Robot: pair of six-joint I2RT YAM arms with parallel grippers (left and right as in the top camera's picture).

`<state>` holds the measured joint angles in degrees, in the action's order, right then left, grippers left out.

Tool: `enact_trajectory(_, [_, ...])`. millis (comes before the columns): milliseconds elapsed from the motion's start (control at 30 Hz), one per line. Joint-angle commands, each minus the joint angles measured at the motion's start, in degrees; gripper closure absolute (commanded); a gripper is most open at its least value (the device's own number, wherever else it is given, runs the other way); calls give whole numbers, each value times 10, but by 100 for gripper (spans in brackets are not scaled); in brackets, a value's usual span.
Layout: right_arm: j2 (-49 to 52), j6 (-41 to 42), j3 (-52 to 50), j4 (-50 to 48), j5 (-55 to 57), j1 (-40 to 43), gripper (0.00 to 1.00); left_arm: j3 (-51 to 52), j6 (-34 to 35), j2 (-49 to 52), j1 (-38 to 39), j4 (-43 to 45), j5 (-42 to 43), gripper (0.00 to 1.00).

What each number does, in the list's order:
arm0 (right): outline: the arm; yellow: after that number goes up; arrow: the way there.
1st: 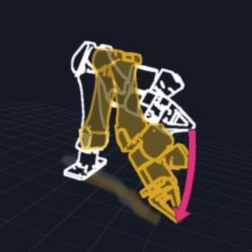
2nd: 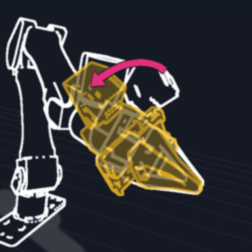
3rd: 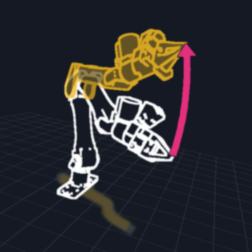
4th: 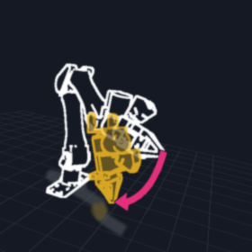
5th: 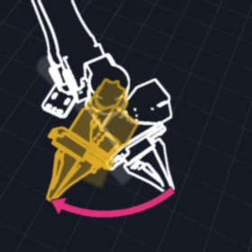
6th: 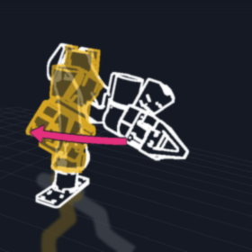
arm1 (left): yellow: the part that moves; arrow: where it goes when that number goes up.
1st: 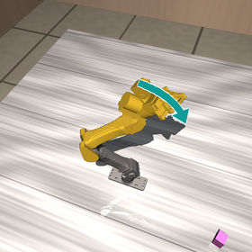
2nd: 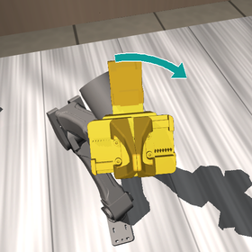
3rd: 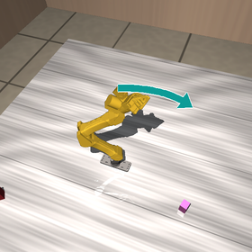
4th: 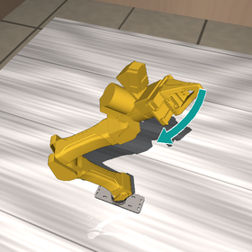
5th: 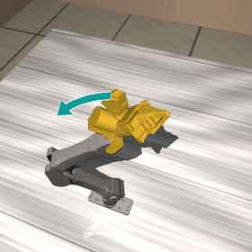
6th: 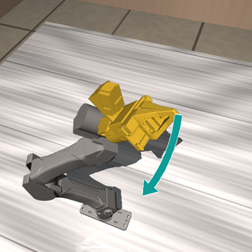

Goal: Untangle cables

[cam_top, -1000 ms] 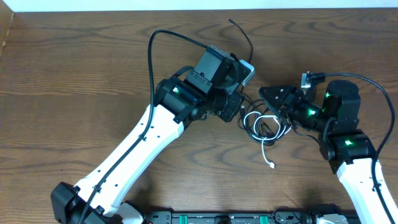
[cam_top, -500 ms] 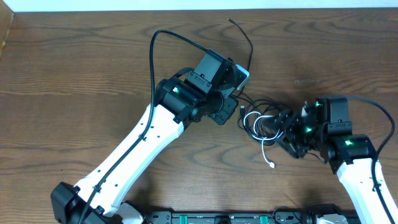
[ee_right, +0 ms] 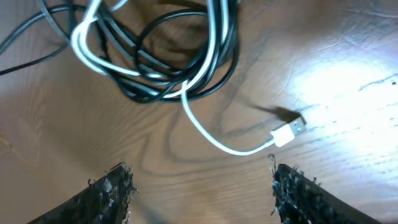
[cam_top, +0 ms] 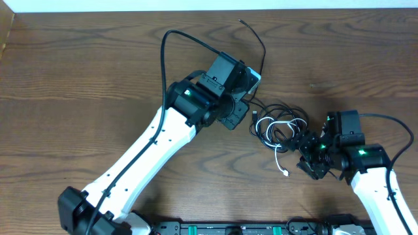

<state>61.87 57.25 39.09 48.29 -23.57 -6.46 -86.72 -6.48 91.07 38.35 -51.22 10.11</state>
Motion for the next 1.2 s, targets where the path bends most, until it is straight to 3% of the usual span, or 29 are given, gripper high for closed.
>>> enact_trajectory(0, [0, 6, -31, -26, 11, -4, 29, 3, -10, 12, -2, -1, -7, 92])
enact_trajectory(700, [0, 62, -185, -250, 113, -4, 30, 3, -10, 14, -2, 11, -7, 92])
enact_trajectory(1167, [5, 87, -202, -255, 214, -4, 34, 3, -10, 14, -2, 12, -7, 92])
